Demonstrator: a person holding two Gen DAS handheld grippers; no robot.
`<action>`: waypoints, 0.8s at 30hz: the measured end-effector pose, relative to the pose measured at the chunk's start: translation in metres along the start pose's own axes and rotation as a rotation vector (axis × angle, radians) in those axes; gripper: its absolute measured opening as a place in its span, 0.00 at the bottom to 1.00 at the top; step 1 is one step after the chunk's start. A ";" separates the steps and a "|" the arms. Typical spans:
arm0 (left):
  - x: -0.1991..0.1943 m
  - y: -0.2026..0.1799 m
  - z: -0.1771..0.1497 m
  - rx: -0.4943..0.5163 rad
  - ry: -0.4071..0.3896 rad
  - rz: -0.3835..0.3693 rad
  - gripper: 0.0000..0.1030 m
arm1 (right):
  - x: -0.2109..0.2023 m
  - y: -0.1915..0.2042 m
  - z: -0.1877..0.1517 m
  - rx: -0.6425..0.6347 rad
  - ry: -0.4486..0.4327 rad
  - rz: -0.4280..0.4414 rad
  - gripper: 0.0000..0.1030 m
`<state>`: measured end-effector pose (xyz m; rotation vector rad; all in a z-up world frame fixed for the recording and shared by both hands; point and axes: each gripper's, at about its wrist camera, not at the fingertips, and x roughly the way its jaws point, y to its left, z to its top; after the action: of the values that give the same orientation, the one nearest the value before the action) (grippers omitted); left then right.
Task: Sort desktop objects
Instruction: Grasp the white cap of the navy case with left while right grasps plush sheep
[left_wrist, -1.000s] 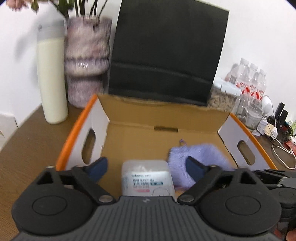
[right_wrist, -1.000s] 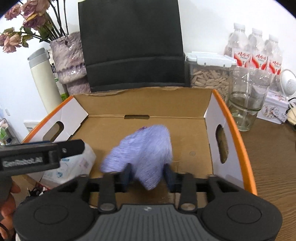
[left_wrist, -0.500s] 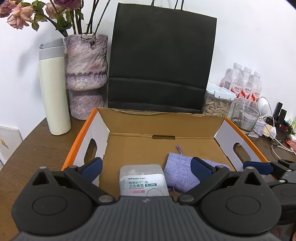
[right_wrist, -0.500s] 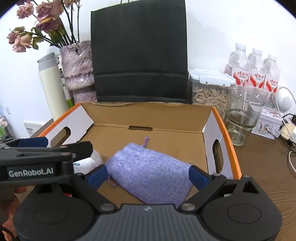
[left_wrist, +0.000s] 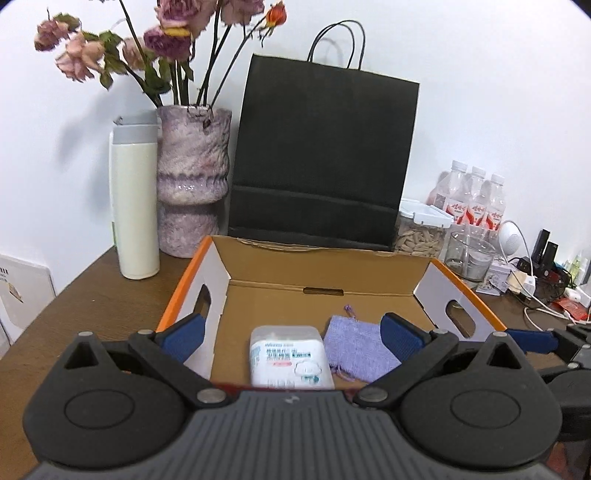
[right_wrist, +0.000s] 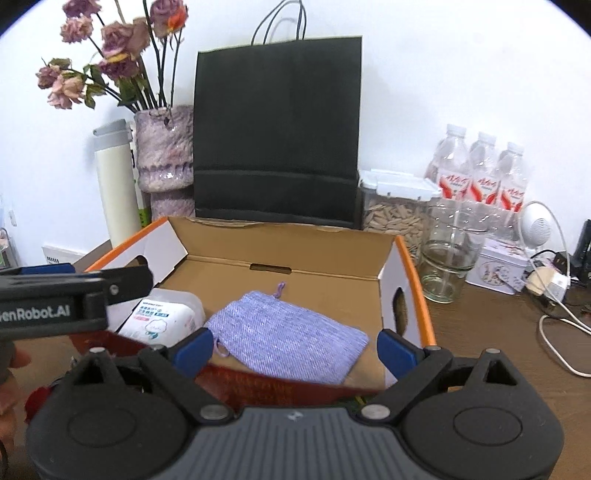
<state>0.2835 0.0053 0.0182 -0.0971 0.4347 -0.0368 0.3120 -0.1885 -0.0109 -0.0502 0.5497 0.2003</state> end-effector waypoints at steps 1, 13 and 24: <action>-0.004 0.000 -0.002 0.005 -0.002 0.002 1.00 | -0.006 0.000 -0.003 -0.001 -0.007 -0.001 0.93; -0.051 -0.002 -0.037 0.070 0.004 -0.020 1.00 | -0.061 0.003 -0.040 -0.017 -0.062 0.014 0.93; -0.073 -0.010 -0.067 0.199 0.019 -0.019 1.00 | -0.089 -0.012 -0.076 0.032 -0.044 -0.017 0.93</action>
<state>0.1888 -0.0063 -0.0102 0.0948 0.4471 -0.0996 0.2011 -0.2232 -0.0289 -0.0196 0.5088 0.1761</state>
